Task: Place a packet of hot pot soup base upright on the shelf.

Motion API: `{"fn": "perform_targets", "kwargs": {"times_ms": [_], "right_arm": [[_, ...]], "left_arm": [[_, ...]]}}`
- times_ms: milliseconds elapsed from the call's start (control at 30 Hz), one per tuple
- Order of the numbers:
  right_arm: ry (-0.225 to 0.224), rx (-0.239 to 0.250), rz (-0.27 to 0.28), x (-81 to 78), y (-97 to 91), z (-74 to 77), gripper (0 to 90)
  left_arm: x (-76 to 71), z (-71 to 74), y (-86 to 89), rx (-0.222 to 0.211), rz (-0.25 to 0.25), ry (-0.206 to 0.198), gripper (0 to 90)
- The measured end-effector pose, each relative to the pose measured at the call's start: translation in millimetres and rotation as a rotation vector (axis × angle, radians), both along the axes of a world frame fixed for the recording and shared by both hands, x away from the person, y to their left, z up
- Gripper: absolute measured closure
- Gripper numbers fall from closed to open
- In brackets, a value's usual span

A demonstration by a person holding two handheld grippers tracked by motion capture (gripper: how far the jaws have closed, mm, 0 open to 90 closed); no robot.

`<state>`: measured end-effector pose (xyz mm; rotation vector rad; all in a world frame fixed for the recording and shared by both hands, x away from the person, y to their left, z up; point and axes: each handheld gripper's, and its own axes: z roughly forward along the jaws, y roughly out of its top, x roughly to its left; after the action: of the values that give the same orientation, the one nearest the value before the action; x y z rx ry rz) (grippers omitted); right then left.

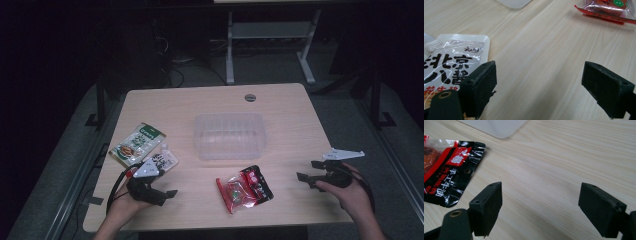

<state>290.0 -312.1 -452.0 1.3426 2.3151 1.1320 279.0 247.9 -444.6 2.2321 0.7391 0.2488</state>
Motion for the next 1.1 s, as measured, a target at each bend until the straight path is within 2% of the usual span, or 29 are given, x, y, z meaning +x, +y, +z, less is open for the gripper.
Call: {"fn": "perform_targets", "kwargs": {"times_ms": [167,267,433,533,633,700,767,867,900,933,967,1033,1067,1100], "right_arm": [[-0.002,0.004,0.007,1.5,0.5,0.0,19.0],[-0.012,0.003,0.016,2.1,1.5,0.4,19.1],[0.005,0.005,0.030,-0.5,5.2,-0.1,19.6],[-0.008,0.013,0.052,1.3,11.6,4.7,21.8],[-0.003,0.011,0.070,1.1,16.7,4.6,24.7],[0.010,0.012,0.089,0.4,21.7,4.5,31.1],[0.021,0.016,0.139,0.6,31.4,5.0,40.2],[0.028,0.007,0.172,-0.4,38.1,4.7,43.8],[0.047,0.013,0.178,-2.1,41.8,5.2,47.1],[0.048,0.007,0.206,-3.7,46.3,5.4,54.3],[0.054,0.010,0.214,-4.7,48.6,6.6,56.0],[0.051,0.009,0.225,-5.2,50.4,7.5,58.4],[0.049,0.007,0.235,-6.3,53.9,9.2,59.0],[0.050,0.010,0.238,-6.6,55.0,9.6,58.1]], "left_arm": [[0.8,-1.6,-1.0,0.001,0.000,0.020,12.5],[0.9,-1.6,-1.3,0.001,-0.005,0.021,12.7],[-0.9,-1.3,-5.5,-0.010,-0.010,0.018,12.7],[-3.7,-3.3,-4.3,-0.005,-0.019,0.025,13.0],[-4.1,-3.7,-2.6,-0.021,-0.010,0.033,13.1],[-4.3,-3.5,-2.7,-0.026,-0.007,0.029,13.1],[-3.6,-3.5,-3.7,-0.022,-0.007,0.036,13.2],[-1.9,-4.0,-5.7,-0.018,-0.014,0.040,13.2],[-1.9,-4.3,-6.7,-0.017,-0.013,0.037,13.2],[-2.8,-4.1,-8.6,-0.017,-0.013,0.036,14.0],[-3.6,-4.3,-10.0,-0.027,-0.009,0.037,14.1],[-4.1,-3.5,-10.5,-0.026,-0.013,0.040,18.6],[-4.9,-2.0,-13.1,-0.058,-0.022,0.047,22.7],[-4.9,-2.0,-13.1,-0.058,-0.022,0.047,26.5]]}}
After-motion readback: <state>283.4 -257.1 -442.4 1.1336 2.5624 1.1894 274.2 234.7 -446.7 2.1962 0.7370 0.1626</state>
